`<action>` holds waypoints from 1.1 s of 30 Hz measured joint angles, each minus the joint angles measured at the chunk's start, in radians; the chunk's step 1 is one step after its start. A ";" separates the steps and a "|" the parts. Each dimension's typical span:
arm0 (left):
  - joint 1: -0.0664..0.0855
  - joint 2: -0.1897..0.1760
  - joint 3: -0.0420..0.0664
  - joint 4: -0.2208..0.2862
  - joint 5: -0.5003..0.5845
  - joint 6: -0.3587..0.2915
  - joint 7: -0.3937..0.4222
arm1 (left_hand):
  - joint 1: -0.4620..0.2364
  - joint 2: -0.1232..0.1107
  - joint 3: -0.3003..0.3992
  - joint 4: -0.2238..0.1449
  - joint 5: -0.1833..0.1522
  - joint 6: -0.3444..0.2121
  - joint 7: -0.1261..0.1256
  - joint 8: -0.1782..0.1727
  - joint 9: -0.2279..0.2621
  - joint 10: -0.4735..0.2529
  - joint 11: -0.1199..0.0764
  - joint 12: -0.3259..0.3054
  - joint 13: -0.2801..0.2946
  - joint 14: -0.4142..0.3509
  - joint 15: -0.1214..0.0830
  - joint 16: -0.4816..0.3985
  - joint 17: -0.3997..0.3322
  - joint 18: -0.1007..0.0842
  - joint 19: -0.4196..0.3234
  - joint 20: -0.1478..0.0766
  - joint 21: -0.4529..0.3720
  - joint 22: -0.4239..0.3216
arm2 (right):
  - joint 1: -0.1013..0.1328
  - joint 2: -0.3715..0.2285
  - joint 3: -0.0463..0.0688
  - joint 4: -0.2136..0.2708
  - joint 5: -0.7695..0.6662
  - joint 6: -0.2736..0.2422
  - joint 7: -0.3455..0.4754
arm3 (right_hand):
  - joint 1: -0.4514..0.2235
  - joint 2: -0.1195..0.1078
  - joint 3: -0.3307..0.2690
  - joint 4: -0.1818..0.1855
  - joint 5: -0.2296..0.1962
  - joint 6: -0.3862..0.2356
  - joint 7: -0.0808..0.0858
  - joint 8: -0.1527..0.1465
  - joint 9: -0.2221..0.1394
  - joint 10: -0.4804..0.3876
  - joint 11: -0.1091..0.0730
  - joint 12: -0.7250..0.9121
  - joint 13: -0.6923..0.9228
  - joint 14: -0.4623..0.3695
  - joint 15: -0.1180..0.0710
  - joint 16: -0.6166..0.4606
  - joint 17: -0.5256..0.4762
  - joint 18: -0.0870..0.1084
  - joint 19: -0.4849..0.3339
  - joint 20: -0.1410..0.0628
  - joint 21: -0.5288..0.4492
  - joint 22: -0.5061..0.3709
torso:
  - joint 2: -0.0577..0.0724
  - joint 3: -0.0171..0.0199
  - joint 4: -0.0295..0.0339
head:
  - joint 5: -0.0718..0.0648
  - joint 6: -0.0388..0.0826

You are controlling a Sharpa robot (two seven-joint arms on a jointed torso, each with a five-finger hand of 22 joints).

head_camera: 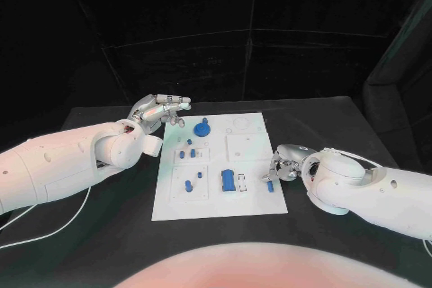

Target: Assemble the parts on the task board

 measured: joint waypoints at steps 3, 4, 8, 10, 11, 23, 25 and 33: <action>0.000 -0.001 0.000 0.000 0.000 0.000 0.000 | 0.000 0.000 0.000 0.000 0.000 0.000 0.000 0.000 0.000 0.000 0.000 0.000 0.000 0.000 0.000 0.000 0.000 0.000 0.000 0.000 0.000 0.000 | -0.001 0.000 -0.001 0.001 -0.012 0.000 0.000 | -0.003 -0.003 -0.009 0.004 -0.024 0.000 0.000 -0.001 0.000 0.000 0.000 -0.004 -0.002 0.000 0.000 0.000 0.000 0.000 0.000 0.000 -0.001 -0.002 | 0.000 -0.0001 0.0000 | 0.000 0.000; 0.000 -0.001 0.000 0.000 0.000 0.001 -0.001 | 0.000 0.000 0.000 0.000 0.000 0.000 0.000 0.000 0.000 0.000 0.000 0.000 0.000 0.000 0.000 0.000 0.000 0.000 0.000 0.000 0.000 0.000 | -0.001 -0.001 -0.001 0.002 -0.017 0.000 0.000 | -0.009 -0.009 -0.014 0.009 -0.037 0.000 0.000 -0.004 0.003 0.000 0.000 -0.006 -0.003 0.000 0.000 -0.003 0.000 0.000 0.000 0.000 -0.001 -0.002 | 0.000 -0.0002 0.0000 | 0.000 -0.001; 0.000 -0.001 0.000 0.000 0.000 0.001 -0.001 | 0.000 0.000 0.000 0.000 0.000 0.000 0.000 0.000 0.000 -0.004 0.004 0.000 0.000 0.000 0.000 0.000 0.000 0.000 0.000 0.000 -0.004 0.000 | -0.002 -0.003 -0.001 0.002 -0.034 -0.003 -0.001 | -0.086 -0.065 0.000 0.079 -0.142 0.001 -0.001 -0.008 0.007 -0.007 0.000 -0.021 -0.009 0.000 0.000 -0.006 0.000 0.000 0.000 0.000 -0.005 -0.006 | 0.000 -0.0002 0.0000 | 0.001 -0.001; 0.000 -0.001 0.000 0.000 0.000 0.002 -0.002 | 0.000 0.000 0.000 0.000 0.000 0.000 0.000 0.000 0.000 -0.004 0.004 0.000 0.000 0.000 0.000 0.000 0.000 0.000 0.000 0.000 -0.004 0.000 | -0.003 -0.005 -0.002 0.003 -0.043 -0.005 -0.003 | -0.121 -0.100 0.039 0.089 -0.172 -0.002 0.002 -0.010 0.012 -0.011 0.003 -0.021 -0.009 0.000 0.000 -0.006 0.000 0.000 0.000 0.000 -0.005 -0.006 | 0.000 -0.0002 0.0000 | 0.002 -0.001; 0.000 -0.001 0.000 0.000 0.000 0.002 -0.002 | 0.000 0.000 0.000 0.000 0.000 0.000 0.000 0.000 0.000 -0.004 0.004 0.000 0.000 0.000 0.000 0.000 0.000 0.000 0.000 0.000 -0.004 0.000 | -0.003 -0.006 -0.002 0.004 -0.047 -0.007 -0.003 | -0.129 -0.107 0.052 0.090 -0.175 -0.002 0.002 -0.011 0.012 -0.011 0.003 -0.021 -0.009 0.000 0.000 -0.006 0.000 0.000 0.000 0.000 -0.005 -0.006 | 0.000 -0.0002 0.0000 | 0.002 -0.001; 0.000 -0.003 0.000 0.000 0.000 0.003 -0.004 | 0.000 0.000 0.000 0.000 0.000 0.000 0.000 0.000 0.000 -0.004 0.004 0.000 0.000 0.000 0.000 0.000 0.000 0.000 0.000 0.000 -0.004 0.000 | -0.005 -0.017 -0.003 0.015 -0.067 -0.015 -0.006 | -0.125 -0.120 0.097 0.086 -0.145 -0.004 0.004 -0.015 0.020 -0.011 0.003 -0.021 -0.006 0.000 0.000 -0.006 0.001 0.000 0.000 0.000 -0.005 -0.004 | 0.000 -0.0001 0.0010 | 0.004 -0.004; 0.000 -0.003 0.000 0.001 0.000 0.003 -0.004 | 0.000 0.000 0.000 0.000 0.000 0.000 0.000 0.000 0.000 -0.004 0.004 0.000 0.000 0.000 0.000 0.000 0.000 0.000 0.000 0.000 -0.004 0.000 | -0.006 -0.018 -0.003 0.018 -0.067 -0.014 -0.006 | -0.109 -0.115 0.105 0.086 -0.135 -0.004 0.004 -0.015 0.023 -0.011 0.003 -0.021 -0.004 0.000 0.000 -0.006 0.001 0.000 0.000 0.000 -0.005 -0.002 | 0.000 -0.0005 0.0009 | 0.005 -0.004; 0.000 -0.005 0.000 0.002 0.000 0.004 -0.006 | 0.000 0.000 0.000 0.000 0.000 0.000 0.000 0.000 0.000 -0.004 0.004 0.000 0.000 0.000 0.000 0.000 -0.001 0.000 0.000 0.000 -0.004 0.000 | -0.023 -0.025 -0.001 0.036 -0.067 -0.010 -0.005 | -0.061 -0.080 0.119 0.078 -0.110 0.007 0.000 -0.006 0.033 -0.014 0.000 -0.021 -0.003 0.000 0.000 -0.006 0.001 0.000 0.000 0.000 -0.005 -0.001 | -0.001 -0.0012 -0.0001 | 0.004 -0.004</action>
